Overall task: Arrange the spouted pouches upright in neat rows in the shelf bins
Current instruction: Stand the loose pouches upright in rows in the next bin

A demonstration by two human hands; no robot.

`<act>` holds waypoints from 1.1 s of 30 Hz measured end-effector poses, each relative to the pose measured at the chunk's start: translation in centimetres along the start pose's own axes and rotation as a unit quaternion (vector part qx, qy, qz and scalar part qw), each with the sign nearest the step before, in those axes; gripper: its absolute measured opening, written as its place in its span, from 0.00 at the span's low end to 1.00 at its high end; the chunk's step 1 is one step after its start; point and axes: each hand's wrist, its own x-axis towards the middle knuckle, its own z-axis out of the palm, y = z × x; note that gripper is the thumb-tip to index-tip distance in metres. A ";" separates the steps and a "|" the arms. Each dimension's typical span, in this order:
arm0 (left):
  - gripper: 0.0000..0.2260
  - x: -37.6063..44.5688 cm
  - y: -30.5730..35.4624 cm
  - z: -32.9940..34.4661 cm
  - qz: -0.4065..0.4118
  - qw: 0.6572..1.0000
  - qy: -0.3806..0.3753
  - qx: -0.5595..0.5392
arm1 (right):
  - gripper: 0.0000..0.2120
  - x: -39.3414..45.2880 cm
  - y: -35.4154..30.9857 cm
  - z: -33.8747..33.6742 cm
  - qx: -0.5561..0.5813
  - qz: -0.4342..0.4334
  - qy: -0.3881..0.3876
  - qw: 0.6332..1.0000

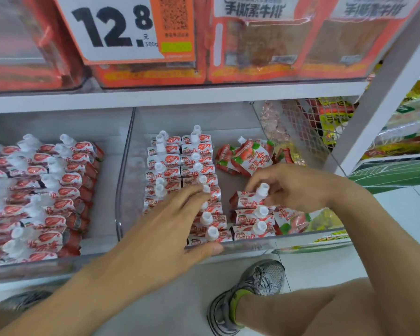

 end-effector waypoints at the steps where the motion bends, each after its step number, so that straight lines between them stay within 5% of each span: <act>1: 0.39 0.0 -0.2 0.1 -0.003 1.000 -0.003 -0.013 | 0.19 -0.1 0.0 -0.1 0.006 0.004 -0.006 1.000; 6: 0.35 0.3 -0.4 -0.1 0.006 0.999 0.004 -0.045 | 0.30 0.2 -0.9 -0.2 0.009 0.026 -0.081 0.996; 11: 0.36 0.6 -0.7 -0.4 0.006 0.998 0.005 -0.065 | 0.24 1.9 -1.4 0.4 0.045 -0.003 -0.040 0.998; 24: 0.34 5.5 3.1 -0.7 0.092 0.994 -0.015 -0.048 | 0.21 1.2 -0.7 -0.9 0.086 -0.029 -0.155 0.984; 30: 0.33 7.7 3.7 0.5 0.084 0.994 -0.061 -0.038 | 0.23 -0.9 1.0 -1.0 0.165 0.051 0.021 0.985; 33: 0.29 7.9 3.7 0.4 0.093 0.992 -0.071 -0.051 | 0.24 -1.4 1.1 -1.2 0.034 0.070 0.133 0.988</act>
